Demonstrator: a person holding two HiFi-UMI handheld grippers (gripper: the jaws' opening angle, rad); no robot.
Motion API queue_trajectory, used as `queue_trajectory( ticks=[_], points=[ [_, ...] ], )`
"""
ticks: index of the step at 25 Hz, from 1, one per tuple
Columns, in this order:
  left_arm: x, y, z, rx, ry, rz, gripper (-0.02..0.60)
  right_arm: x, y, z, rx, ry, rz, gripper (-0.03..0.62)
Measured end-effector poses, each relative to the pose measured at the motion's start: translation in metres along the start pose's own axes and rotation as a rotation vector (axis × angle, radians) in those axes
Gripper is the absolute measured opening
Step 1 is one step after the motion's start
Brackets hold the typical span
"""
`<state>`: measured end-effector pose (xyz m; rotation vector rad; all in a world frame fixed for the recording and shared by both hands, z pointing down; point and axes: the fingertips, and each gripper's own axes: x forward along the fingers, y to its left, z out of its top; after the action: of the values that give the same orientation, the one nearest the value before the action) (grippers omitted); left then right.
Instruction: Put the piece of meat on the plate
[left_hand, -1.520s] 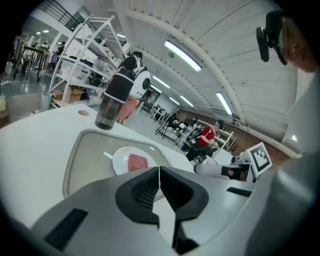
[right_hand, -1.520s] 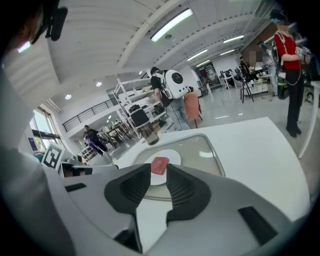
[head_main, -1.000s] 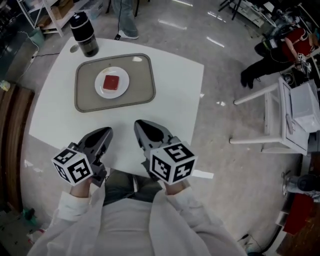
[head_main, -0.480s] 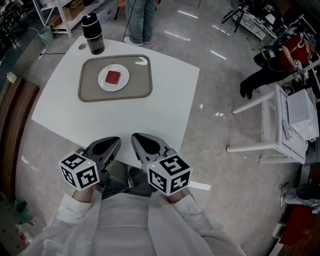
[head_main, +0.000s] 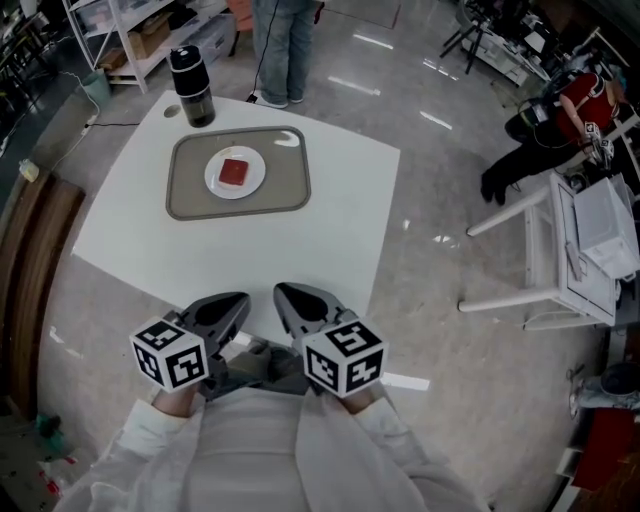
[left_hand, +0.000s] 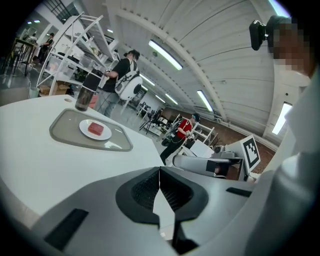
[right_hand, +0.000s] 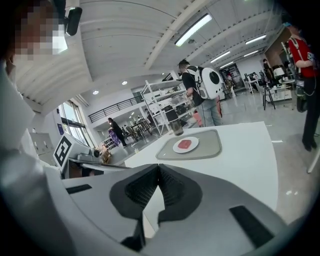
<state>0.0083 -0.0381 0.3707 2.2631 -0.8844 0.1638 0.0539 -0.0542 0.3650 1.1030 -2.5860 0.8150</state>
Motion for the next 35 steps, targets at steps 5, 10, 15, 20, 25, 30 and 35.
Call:
queue_trajectory(
  ticks=[5, 10, 15, 20, 25, 30, 35],
  points=[
    [-0.005, 0.004, 0.003, 0.019, 0.018, 0.001, 0.011, 0.002, 0.011, -0.001, -0.001, 0.008, 0.002, 0.015],
    [-0.006, 0.004, 0.003, 0.048, 0.05, -0.016, 0.01, 0.001, 0.013, 0.006, -0.005, -0.01, -0.015, 0.015],
    [-0.01, 0.007, 0.004, 0.06, 0.045, -0.002, 0.011, 0.001, 0.017, 0.004, 0.029, -0.019, -0.012, 0.015],
    [-0.013, 0.006, 0.0, 0.059, 0.048, -0.01, 0.01, 0.004, 0.018, 0.001, 0.068, -0.025, -0.007, 0.015],
    [-0.018, 0.008, 0.003, 0.066, 0.035, -0.006, 0.011, 0.007, 0.024, 0.0, 0.052, -0.017, -0.004, 0.015],
    [-0.021, 0.007, 0.003, 0.06, 0.034, -0.013, 0.01, 0.006, 0.028, 0.001, 0.03, -0.015, -0.011, 0.015],
    [-0.023, 0.003, -0.002, 0.056, 0.041, -0.026, 0.009, 0.002, 0.032, -0.002, 0.021, -0.005, -0.011, 0.015]
  ],
)
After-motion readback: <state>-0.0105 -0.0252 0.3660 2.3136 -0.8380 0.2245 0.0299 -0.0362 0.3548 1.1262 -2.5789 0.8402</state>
